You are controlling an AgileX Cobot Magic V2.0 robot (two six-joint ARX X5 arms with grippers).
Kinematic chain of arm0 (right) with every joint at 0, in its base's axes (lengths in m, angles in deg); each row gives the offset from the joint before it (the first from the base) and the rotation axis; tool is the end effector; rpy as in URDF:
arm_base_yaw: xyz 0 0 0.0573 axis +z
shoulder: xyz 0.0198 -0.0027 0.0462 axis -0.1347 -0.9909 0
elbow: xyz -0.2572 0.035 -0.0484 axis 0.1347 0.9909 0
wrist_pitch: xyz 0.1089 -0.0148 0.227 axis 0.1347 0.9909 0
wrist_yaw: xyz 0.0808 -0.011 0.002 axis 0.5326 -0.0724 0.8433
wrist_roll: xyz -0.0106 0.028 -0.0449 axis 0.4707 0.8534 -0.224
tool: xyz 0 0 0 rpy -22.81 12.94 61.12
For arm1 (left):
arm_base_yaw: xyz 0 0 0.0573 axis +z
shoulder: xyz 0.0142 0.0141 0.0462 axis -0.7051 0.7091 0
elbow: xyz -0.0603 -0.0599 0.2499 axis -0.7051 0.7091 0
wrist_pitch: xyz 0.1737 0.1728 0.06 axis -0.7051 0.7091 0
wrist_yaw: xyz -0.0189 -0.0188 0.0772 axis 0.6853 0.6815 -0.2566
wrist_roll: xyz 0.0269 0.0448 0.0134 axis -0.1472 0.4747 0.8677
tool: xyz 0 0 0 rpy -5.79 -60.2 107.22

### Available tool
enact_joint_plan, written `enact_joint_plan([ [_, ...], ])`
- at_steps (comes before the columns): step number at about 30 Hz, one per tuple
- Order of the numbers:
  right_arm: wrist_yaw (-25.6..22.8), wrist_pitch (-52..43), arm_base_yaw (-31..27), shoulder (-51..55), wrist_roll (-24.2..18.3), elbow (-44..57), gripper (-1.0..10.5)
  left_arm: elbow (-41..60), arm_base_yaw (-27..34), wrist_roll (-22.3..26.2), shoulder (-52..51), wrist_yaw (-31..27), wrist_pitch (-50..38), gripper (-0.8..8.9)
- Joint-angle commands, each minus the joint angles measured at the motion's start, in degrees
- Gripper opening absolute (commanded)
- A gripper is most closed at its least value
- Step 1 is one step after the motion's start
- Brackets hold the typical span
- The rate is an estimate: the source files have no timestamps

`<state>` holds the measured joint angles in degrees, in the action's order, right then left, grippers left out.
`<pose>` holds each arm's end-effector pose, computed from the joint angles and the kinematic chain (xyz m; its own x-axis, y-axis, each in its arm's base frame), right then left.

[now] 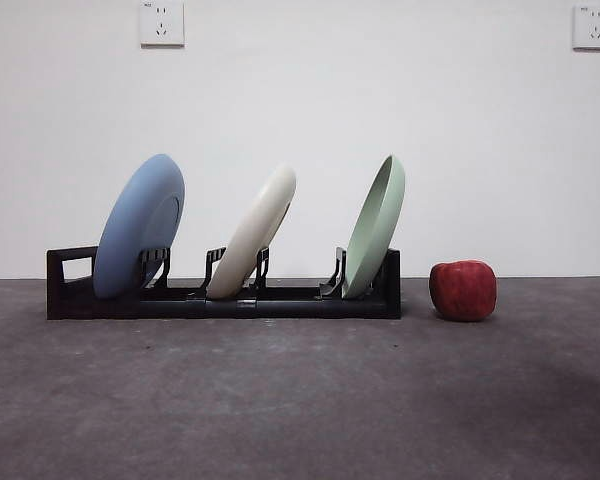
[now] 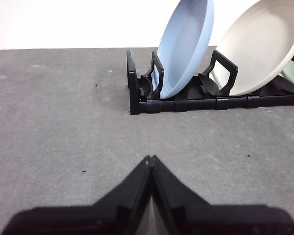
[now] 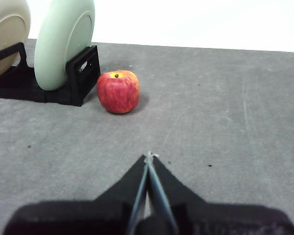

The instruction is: Take the yellow plate from the plate rack,put the plate on the table,take the apple from the table,put the apple in the plate

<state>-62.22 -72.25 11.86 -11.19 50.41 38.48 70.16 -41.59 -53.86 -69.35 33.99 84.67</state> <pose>0.0949 0.0084 0.1528 0.9771 0.1254 -0.1722 -0.1330 0.9906 -0.0333 0.0970 0.0017 0.1513 0.9807 -0.0814 -0.1779 0.0759 0.9964 -0.0372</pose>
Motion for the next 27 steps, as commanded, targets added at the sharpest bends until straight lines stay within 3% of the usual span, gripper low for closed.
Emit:
enact_joint_plan([
  [1, 0.5, -0.4, 0.0, 0.0, 4.5, 0.5, 0.0, 0.6, 0.2, -0.8, 0.0, 0.0, -0.4, -0.04],
  [10, 0.5, -0.8, 0.0, 0.0, 13.2, -2.6, -0.1, -1.9, 0.2, -6.8, 0.0, 0.3, 0.3, -0.06],
  [15, 0.5, -0.3, 0.0, -1.2, 15.7, -9.0, -0.1, -5.9, 0.2, -9.4, 0.6, 5.2, 0.7, -0.06],
  [17, 0.5, 0.9, 0.0, -2.7, 15.9, -12.1, -0.1, -8.3, 0.2, -11.3, 1.5, 6.7, 2.3, -0.06],
  [24, 4.0, 10.5, 0.0, -11.1, 15.5, -25.9, -0.1, -20.0, 0.2, -10.7, 7.0, 9.7, 11.0, -0.06],
  [27, 5.7, 16.8, 0.0, -15.6, 12.3, -32.9, -0.1, -26.0, 0.1, -10.4, 10.5, 13.1, 13.1, -0.06],
])
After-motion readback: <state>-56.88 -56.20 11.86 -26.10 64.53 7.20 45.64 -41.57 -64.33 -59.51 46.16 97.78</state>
